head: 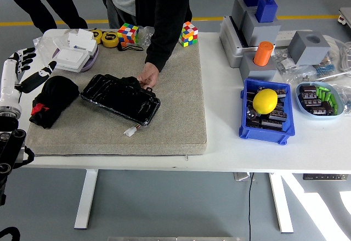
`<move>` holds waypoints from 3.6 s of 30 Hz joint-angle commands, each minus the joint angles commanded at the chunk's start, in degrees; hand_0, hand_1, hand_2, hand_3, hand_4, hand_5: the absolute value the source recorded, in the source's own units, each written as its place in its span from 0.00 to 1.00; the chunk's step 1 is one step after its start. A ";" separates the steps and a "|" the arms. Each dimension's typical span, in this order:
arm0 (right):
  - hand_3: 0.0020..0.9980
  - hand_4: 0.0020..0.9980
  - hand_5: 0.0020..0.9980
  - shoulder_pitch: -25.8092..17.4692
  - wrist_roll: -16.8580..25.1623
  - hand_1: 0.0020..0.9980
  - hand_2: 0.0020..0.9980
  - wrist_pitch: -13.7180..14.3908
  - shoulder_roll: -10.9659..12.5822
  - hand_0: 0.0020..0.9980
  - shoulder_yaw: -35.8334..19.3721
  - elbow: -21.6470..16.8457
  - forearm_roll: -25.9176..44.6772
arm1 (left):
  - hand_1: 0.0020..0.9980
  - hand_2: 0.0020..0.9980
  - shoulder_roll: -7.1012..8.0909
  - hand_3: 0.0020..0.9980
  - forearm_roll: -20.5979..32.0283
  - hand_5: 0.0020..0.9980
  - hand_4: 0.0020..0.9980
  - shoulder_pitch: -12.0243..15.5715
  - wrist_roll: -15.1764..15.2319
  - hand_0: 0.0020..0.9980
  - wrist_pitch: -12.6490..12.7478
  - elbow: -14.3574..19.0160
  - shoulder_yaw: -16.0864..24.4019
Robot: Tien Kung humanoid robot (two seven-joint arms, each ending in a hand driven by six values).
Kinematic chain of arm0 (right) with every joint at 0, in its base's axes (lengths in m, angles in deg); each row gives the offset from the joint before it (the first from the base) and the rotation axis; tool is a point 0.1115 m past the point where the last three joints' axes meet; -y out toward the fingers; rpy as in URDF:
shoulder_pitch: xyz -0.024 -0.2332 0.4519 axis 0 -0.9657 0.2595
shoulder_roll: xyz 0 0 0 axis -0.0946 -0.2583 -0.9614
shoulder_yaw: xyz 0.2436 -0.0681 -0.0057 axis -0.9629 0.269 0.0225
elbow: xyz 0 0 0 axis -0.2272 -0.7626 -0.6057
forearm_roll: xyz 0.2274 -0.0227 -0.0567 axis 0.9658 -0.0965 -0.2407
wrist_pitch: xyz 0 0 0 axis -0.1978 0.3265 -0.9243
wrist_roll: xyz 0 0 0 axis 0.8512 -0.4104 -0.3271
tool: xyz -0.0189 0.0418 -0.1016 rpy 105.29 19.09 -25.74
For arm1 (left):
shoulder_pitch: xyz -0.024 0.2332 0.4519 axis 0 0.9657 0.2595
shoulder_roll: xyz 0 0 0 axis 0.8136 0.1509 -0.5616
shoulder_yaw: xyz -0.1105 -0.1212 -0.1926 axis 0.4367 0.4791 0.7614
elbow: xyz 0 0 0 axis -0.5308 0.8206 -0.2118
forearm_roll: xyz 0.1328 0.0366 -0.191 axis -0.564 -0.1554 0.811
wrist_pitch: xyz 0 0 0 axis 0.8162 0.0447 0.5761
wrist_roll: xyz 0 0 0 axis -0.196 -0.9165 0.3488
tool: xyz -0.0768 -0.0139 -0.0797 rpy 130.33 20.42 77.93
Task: Pick the rag up,wipe the panel,place it on the desk
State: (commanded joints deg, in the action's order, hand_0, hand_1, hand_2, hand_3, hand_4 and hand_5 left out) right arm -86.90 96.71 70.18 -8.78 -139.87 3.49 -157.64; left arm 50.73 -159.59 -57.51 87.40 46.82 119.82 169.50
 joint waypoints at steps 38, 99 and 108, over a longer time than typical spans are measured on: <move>0.52 0.88 0.37 0.07 0.16 0.56 0.49 -0.11 0.06 0.53 0.12 0.09 0.13 | 0.53 0.54 -2.90 0.59 -6.93 0.00 0.74 -6.79 0.07 0.59 5.57 -16.76 -3.24; 0.52 0.88 0.36 -0.24 0.44 0.56 0.49 -0.15 -0.03 0.53 1.28 -0.13 1.01 | 0.23 0.27 -6.32 0.57 -1.14 0.00 0.59 -10.27 4.59 0.24 8.85 -13.47 -14.74; 0.52 0.88 0.36 -0.19 0.40 0.56 0.49 -0.25 -0.04 0.53 2.67 -0.70 2.22 | 0.23 0.27 -6.03 0.57 1.32 0.00 0.59 -9.39 3.64 0.24 8.67 -9.91 -21.38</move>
State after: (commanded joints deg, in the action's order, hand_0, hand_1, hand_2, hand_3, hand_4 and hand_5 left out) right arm -87.09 97.10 69.94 -8.83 -137.20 2.79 -155.42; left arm 44.71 -158.27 -66.91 91.05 55.49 109.90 148.12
